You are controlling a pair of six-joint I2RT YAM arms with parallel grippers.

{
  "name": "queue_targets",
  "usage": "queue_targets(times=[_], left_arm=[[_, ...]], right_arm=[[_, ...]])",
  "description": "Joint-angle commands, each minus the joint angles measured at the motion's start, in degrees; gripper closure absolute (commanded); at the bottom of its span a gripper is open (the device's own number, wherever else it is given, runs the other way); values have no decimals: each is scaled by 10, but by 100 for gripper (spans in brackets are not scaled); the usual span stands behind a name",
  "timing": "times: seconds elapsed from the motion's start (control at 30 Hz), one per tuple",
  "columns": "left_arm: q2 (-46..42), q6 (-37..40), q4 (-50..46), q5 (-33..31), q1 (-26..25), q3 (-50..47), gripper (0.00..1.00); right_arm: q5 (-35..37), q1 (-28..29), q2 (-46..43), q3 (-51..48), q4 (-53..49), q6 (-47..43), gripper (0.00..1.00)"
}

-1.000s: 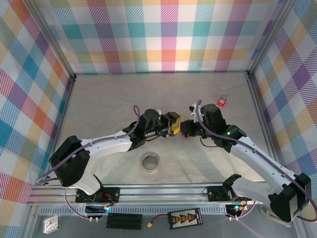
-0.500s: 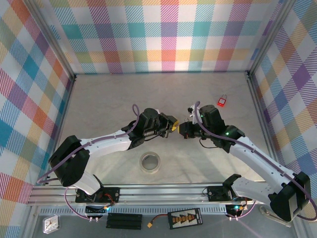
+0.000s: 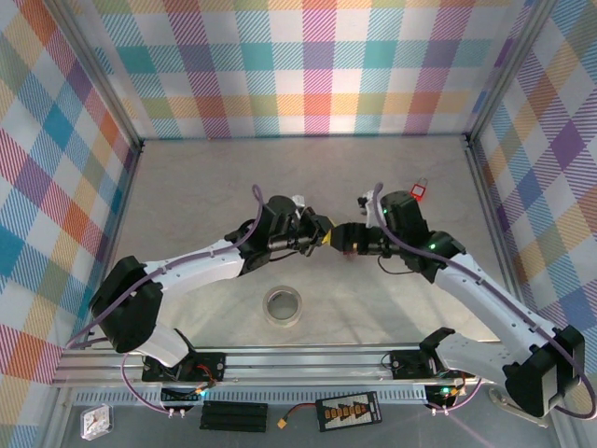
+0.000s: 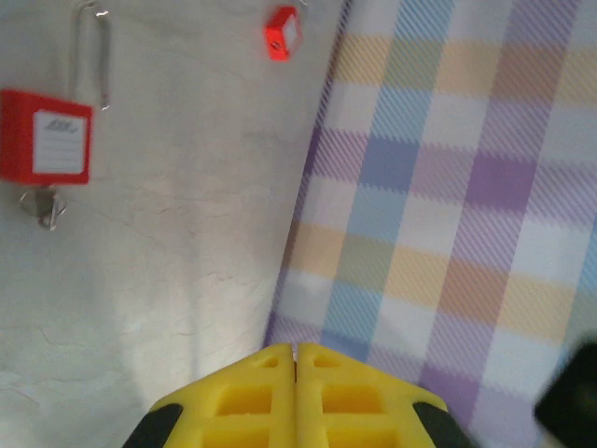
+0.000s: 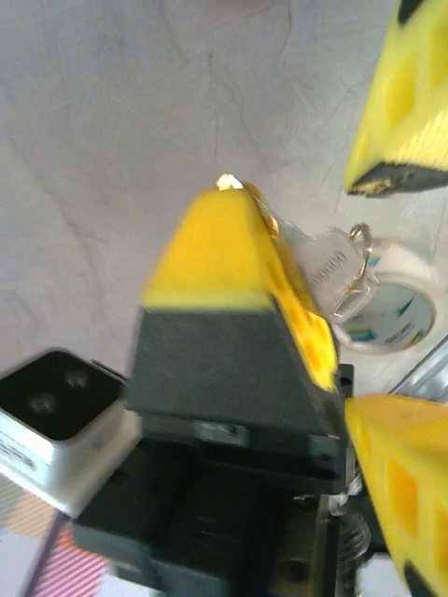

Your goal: Unlock with the key

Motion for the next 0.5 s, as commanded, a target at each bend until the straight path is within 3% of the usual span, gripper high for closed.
queue_targets(times=[0.0,0.17,0.47], left_arm=[[-32,225,-34,97,8,50,100],[-44,386,-28,248,0,57,100],[-56,485,-90,322,1,76,100]], right_arm=[[-55,-45,-8,55,-28,27,29],[-149,-95,8,72,12,62,29],[-204,-113,-27,24,69,82,36]])
